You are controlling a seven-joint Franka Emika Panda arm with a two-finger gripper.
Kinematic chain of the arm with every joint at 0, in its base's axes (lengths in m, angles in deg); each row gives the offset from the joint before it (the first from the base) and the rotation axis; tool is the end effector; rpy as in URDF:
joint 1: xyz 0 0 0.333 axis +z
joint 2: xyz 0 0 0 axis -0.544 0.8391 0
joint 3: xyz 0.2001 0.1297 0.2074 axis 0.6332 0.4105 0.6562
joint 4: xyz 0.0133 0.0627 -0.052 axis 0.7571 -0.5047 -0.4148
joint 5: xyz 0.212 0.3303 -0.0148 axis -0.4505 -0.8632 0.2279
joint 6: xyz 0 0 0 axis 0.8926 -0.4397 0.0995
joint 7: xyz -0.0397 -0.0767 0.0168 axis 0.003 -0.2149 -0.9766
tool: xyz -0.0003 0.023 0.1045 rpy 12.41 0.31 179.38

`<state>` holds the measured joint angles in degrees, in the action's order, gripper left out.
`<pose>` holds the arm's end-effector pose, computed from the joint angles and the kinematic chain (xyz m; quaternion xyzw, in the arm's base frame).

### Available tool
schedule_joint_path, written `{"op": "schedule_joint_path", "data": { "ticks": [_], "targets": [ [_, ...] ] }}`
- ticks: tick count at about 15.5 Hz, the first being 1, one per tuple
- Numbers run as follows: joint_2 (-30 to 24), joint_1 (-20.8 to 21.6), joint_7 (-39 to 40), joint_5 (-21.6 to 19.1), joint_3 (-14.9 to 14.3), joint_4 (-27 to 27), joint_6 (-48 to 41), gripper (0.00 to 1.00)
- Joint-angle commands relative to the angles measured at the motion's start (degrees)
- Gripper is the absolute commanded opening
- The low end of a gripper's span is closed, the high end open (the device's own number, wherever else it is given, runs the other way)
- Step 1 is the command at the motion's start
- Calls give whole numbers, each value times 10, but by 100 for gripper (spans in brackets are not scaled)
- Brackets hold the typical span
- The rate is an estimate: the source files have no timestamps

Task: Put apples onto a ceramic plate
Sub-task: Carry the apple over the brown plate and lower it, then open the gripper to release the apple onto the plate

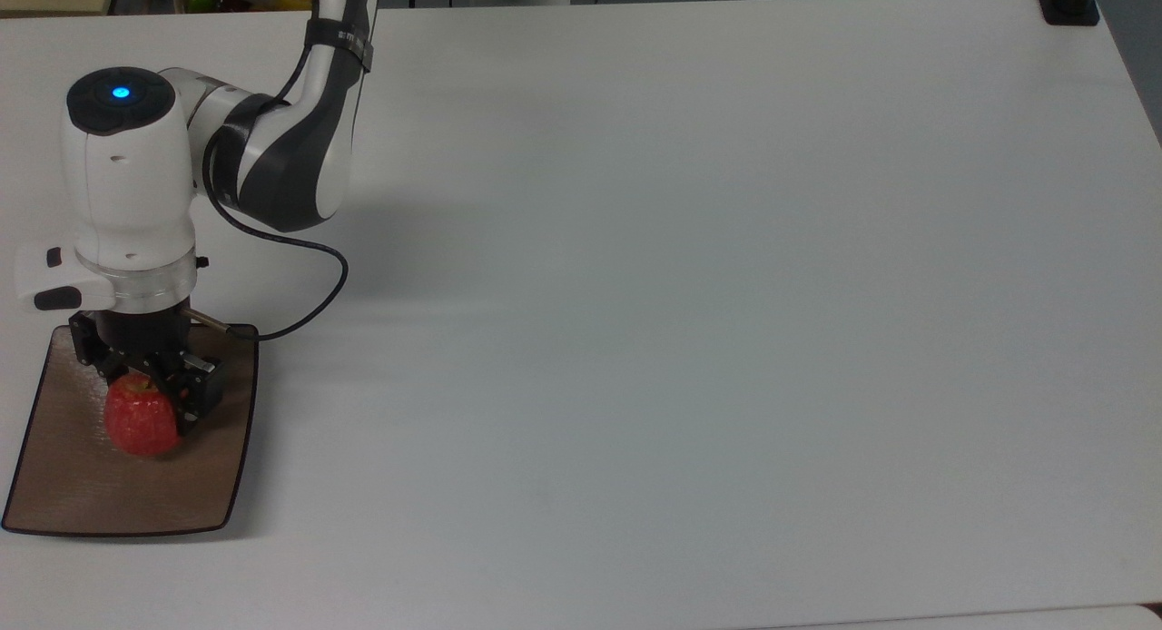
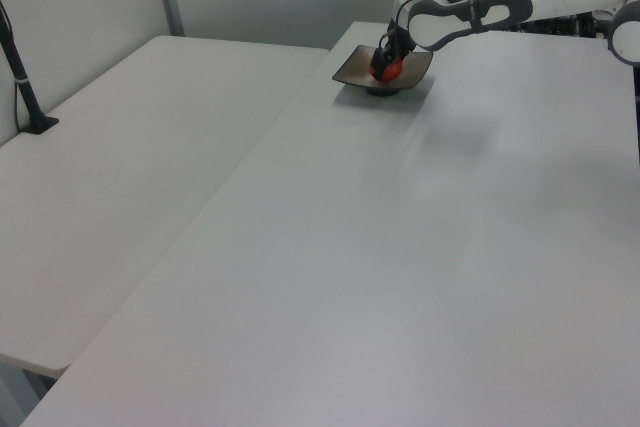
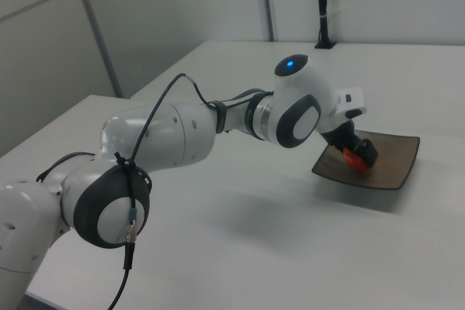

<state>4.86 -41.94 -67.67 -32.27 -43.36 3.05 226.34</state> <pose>0.7912 -0.2098 0.3398 0.9583 -0.1470 0.2306 0.0826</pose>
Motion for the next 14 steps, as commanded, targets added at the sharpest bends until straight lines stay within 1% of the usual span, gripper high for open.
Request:
{"op": "schedule_joint_path", "data": {
  "ticks": [1, 3, 9, 12, 14],
  "targets": [
    [6, -2, -8, -9, 3, 3, 9, 81],
    [4, -2, -5, -8, 3, 2, 9, 100],
    [-1, -2, -3, -3, 2, -6, 13, 100],
    [-2, -2, -7, -3, 2, -16, 73, 100],
    [-2, -2, -7, -3, 3, -18, 81, 100]
  ]
}}
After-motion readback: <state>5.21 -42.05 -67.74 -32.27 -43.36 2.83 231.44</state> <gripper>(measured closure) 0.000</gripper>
